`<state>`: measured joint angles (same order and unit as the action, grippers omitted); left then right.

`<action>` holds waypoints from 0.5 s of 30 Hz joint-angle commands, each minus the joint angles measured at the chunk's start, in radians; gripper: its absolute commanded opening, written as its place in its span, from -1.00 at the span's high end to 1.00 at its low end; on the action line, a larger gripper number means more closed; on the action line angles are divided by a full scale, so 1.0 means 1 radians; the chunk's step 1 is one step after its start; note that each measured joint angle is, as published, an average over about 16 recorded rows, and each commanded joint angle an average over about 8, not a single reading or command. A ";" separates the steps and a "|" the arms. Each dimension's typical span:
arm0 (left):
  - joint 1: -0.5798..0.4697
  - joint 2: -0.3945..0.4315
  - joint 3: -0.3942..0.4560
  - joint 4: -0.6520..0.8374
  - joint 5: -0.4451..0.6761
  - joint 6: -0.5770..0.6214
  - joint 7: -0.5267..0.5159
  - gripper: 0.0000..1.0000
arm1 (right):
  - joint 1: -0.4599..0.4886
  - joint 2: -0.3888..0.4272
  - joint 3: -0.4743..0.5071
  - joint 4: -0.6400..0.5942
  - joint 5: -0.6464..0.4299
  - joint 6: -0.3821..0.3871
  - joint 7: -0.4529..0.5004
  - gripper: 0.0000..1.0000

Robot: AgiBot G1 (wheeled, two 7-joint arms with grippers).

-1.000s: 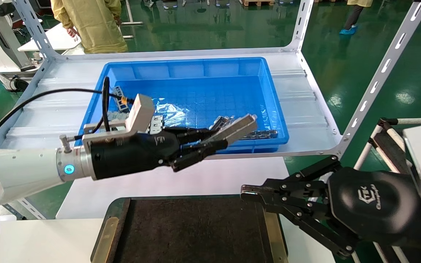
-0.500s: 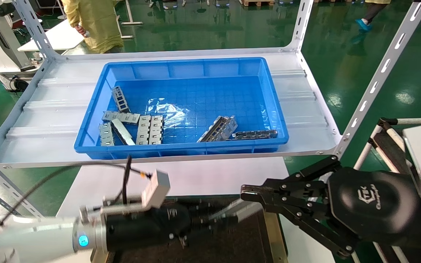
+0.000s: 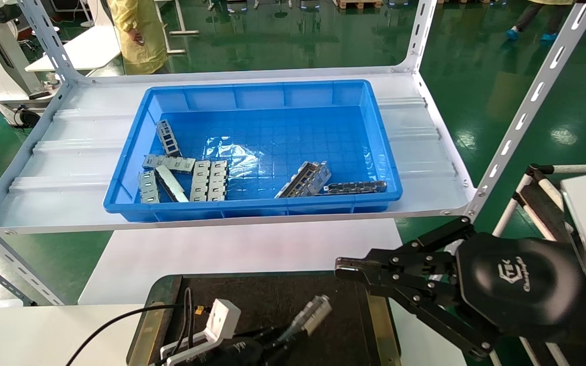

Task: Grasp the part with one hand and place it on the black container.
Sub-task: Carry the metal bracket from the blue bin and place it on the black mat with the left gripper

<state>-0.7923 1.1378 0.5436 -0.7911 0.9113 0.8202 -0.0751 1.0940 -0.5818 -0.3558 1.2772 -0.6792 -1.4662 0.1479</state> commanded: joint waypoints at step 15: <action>0.118 0.128 0.080 -0.192 0.052 -0.551 -0.245 1.00 | 0.000 0.000 0.000 0.000 0.000 0.000 0.000 1.00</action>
<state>-0.6763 1.2656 0.6200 -0.9771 0.9586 0.2755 -0.3140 1.0941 -0.5817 -0.3561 1.2772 -0.6790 -1.4661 0.1478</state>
